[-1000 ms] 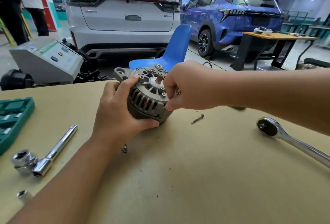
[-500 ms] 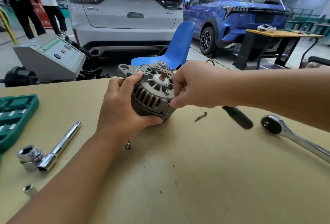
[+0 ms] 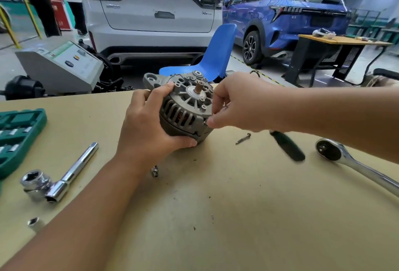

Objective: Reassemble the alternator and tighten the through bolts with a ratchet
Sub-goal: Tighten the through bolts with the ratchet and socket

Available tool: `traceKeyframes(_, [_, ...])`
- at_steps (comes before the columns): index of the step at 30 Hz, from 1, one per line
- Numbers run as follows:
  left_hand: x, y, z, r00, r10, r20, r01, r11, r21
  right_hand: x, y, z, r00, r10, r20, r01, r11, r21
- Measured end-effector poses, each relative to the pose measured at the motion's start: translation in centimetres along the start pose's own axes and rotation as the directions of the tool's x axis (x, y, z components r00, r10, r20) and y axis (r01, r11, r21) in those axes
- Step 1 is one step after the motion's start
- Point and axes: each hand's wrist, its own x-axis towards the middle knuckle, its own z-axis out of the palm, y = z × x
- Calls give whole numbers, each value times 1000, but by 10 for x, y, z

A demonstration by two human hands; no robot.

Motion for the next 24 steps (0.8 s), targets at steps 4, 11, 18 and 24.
traceKeyframes(4, [0,1,-1,1000,-8,6,8,1000,2,-1,-7,-17,844,-481,236,515,607,-605])
traceKeyframes(11, [1,0,-1,1000,-8,15,8,1000,0,7,-12,-4,998,67,12,-67,997,40])
traceKeyframes(18, [1,1,-3,1000,-11,13,11,1000,-9,2,-7,-15,887,-442,135,449,756,-477])
traceKeyframes(24, [1,1,-2,1000,-13,18,13,1000,3,10,-11,-7,994,-108,-8,107,990,-88])
